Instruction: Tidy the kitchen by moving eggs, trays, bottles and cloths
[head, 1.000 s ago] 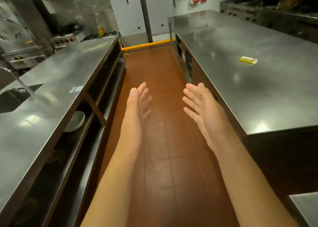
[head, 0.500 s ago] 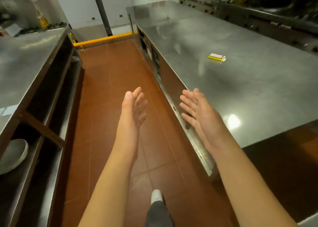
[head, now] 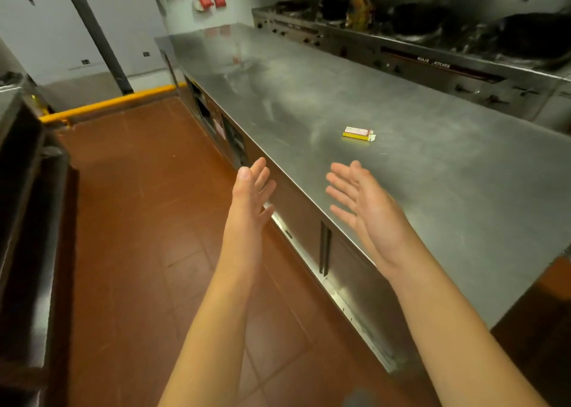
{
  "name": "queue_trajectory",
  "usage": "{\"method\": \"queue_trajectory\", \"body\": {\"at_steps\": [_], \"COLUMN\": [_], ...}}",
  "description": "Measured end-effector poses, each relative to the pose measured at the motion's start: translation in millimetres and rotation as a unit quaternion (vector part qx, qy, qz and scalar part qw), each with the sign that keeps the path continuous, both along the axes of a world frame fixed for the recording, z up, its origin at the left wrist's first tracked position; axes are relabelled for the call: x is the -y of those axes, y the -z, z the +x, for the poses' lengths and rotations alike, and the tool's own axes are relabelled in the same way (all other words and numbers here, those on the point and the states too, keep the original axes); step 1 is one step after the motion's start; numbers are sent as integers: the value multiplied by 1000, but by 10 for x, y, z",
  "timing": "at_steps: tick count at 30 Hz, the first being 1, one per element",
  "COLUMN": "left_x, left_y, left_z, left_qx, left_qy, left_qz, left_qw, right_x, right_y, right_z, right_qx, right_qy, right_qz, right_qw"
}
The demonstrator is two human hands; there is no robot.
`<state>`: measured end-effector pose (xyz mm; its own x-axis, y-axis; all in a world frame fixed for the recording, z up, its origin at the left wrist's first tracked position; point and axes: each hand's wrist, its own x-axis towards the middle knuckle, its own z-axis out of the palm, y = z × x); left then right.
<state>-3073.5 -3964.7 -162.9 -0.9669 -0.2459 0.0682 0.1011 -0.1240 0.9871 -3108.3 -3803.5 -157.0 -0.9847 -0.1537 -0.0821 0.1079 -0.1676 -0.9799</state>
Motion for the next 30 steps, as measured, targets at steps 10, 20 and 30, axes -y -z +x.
{"method": "queue_trajectory", "body": {"at_steps": [10, 20, 30], "left_x": [442, 607, 253], "left_y": [273, 135, 556], "left_z": [-1816, -3415, -5205], "left_qx": [60, 48, 94], "left_qy": [-27, -35, 116], "left_qz": [-15, -35, -31], "left_qw": [998, 998, 988], "right_x": [501, 803, 241], "right_y": [385, 196, 473], "right_z": [-2077, -3767, -4812], "right_qx": [49, 27, 82], "right_qy": [-25, -60, 137], "right_qz": [-23, -47, -34], "right_qw": [998, 997, 987]}}
